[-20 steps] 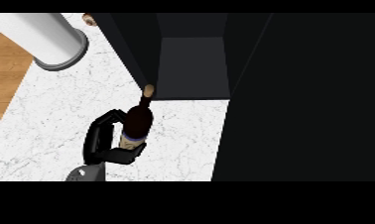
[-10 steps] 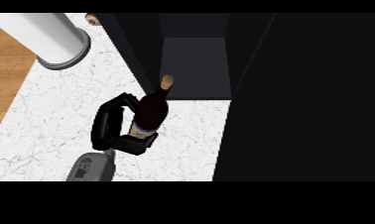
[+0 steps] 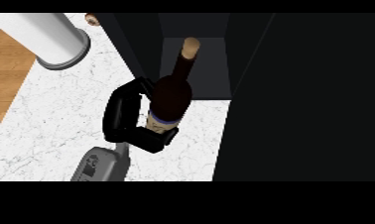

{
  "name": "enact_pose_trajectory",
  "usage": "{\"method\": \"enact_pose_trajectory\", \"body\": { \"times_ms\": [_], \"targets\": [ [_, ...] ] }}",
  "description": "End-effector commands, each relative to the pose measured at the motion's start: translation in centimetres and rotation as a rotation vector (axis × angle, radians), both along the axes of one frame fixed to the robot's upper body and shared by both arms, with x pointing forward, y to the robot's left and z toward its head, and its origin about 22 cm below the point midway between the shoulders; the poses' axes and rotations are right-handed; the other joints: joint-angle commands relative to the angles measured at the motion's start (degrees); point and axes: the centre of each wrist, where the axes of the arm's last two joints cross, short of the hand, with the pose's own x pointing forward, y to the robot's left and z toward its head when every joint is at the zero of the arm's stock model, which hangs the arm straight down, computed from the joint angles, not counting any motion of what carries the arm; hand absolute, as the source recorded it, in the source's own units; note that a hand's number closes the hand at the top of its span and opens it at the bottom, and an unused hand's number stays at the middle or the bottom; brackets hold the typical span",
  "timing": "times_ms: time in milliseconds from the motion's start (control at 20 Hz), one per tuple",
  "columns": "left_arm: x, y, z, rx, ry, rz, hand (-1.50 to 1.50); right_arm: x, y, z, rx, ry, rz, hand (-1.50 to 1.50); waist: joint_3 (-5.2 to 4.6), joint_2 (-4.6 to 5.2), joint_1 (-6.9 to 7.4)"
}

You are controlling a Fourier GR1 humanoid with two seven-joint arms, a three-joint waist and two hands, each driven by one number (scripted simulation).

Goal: Pick up the wine, place it into the cabinet and close the cabinet

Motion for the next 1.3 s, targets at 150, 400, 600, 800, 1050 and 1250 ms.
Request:
{"method": "enact_pose_trajectory", "body": {
  "times_ms": [150, 400, 600, 800, 1050, 1250],
  "targets": [
    [0.1, -4.6, 7.3, -0.029, 0.006, 0.005, 1.5, -2.1, -0.6, -0.6, 0.024, 0.009, 0.079, -1.5, 0.03, 0.03, -0.32],
    [2.0, -5.4, 10.2, -0.014, 0.041, 0.042, 1.5, -2.9, -1.4, -0.8, -0.005, 0.014, 0.069, -1.5, 0.03, 0.09, -0.5],
    [4.0, -6.8, 11.0, -0.019, 0.103, 0.047, 1.5, -3.1, -0.3, -0.3, -0.017, 0.009, 0.111, -1.5, -0.03, 0.11, -0.76],
    [4.5, -7.3, 10.7, 0.009, 0.064, 0.1, 1.5, -0.4, 0.1, 0.2, -0.002, 0.035, 0.087, -1.5, -0.05, 0.21, -0.1],
    [6.7, -8.2, 9.7, 0.109, 0.026, 0.129, 1.5, -1.9, -1.0, 0.0, -0.004, 0.01, 0.084, -1.5, -0.02, 0.21, -0.6],
    [7.7, -8.9, 9.6, 0.163, -0.016, 0.161, 1.5, -1.1, -1.8, -1.2, -0.001, 0.0, 0.075, -1.5, 0.04, 0.37, -0.64]
  ]
}}
